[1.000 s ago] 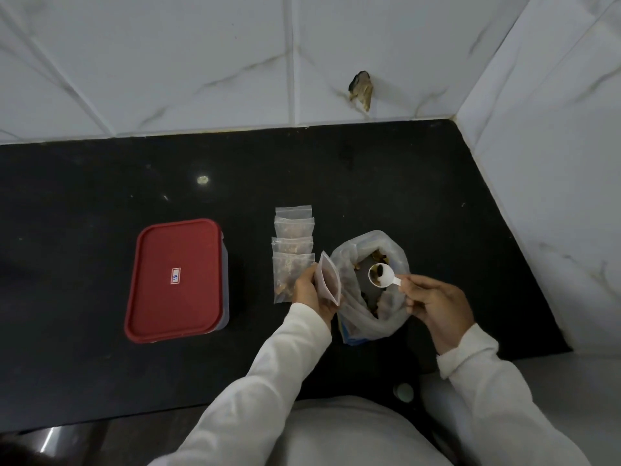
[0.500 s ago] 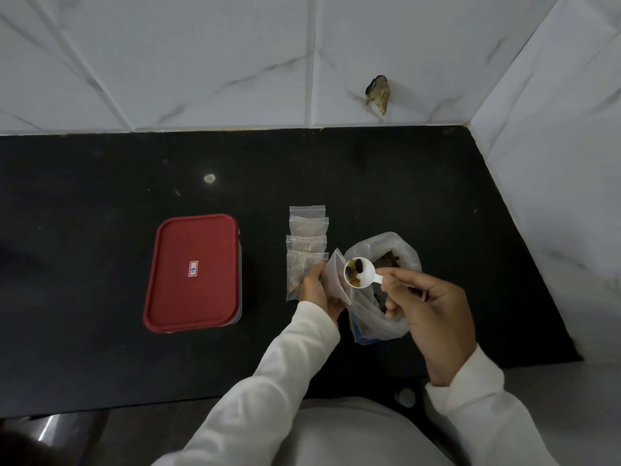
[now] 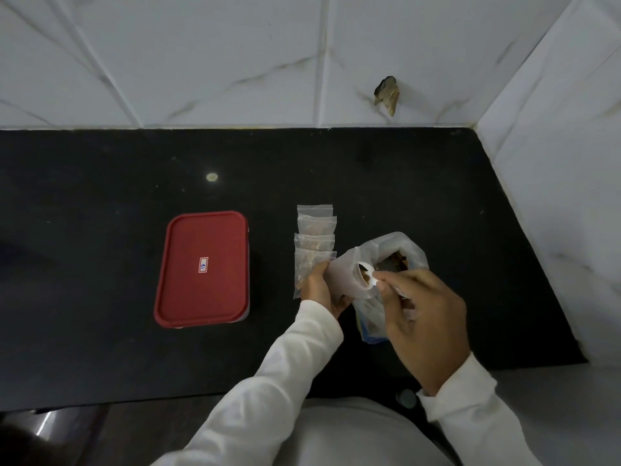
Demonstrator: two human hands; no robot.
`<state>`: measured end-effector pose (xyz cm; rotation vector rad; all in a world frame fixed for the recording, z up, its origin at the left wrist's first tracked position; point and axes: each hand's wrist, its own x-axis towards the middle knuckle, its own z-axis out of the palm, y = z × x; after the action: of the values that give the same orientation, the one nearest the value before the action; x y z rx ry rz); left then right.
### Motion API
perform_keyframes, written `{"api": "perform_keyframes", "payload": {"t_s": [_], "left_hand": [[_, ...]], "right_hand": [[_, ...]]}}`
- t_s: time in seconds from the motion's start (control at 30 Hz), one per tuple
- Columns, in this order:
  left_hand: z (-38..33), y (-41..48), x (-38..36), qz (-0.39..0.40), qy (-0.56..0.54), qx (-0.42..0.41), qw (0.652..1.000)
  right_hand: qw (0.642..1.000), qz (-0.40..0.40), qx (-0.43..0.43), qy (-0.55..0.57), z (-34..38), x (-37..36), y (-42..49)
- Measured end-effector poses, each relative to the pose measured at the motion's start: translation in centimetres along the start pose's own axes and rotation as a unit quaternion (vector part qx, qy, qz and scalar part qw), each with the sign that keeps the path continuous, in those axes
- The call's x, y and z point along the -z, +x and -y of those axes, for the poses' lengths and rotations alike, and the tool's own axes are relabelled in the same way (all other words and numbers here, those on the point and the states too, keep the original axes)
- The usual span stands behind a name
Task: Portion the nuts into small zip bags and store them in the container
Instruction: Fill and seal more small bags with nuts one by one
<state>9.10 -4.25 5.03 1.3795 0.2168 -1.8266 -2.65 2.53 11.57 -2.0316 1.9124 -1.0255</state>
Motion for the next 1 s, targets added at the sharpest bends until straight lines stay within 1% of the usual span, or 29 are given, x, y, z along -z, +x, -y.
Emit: {"api": "perform_keyframes", "payload": {"t_s": [0.1, 0.23, 0.4, 0.57, 0.67, 0.77, 0.87, 0.93, 1.0], "left_hand": [[0.2, 0.0, -0.1, 0.000, 0.005, 0.003, 1.000], [0.2, 0.0, 0.0, 0.027, 0.005, 0.023, 0.999], [0.5, 0.6, 0.2, 0.052, 0.008, 0.048, 0.997], [1.0, 1.0, 0.1, 0.069, 0.008, 0.062, 0.996], [1.0, 1.0, 0.2, 0.077, 0.018, 0.072, 0.994], [1.2, 1.2, 0.2, 0.070, 0.018, 0.082, 0.994], [1.5, 1.4, 0.1, 0.059, 0.016, 0.089, 0.994], [1.6, 1.4, 0.1, 0.057, 0.015, 0.090, 0.994], [1.6, 1.2, 0.2, 0.060, 0.010, 0.100, 0.993]], "right_hand": [[0.995, -0.005, 0.058, -0.082, -0.1, -0.6, -0.4], [0.990, -0.005, 0.105, -0.092, -0.2, -0.4, -0.6], [0.985, 0.001, 0.144, -0.096, -1.6, -0.5, -0.8], [0.985, -0.041, 0.149, -0.072, -0.9, -0.6, -1.0], [0.989, -0.027, 0.134, -0.060, -1.1, -0.6, -1.2], [0.995, -0.033, 0.085, -0.035, -1.4, -0.7, -1.3], [0.997, -0.044, -0.020, 0.064, -1.0, 0.0, -0.9], [0.983, -0.036, -0.102, 0.148, -0.5, 0.8, -0.6], [0.947, -0.043, -0.206, 0.242, -1.0, 1.7, -0.2]]}}
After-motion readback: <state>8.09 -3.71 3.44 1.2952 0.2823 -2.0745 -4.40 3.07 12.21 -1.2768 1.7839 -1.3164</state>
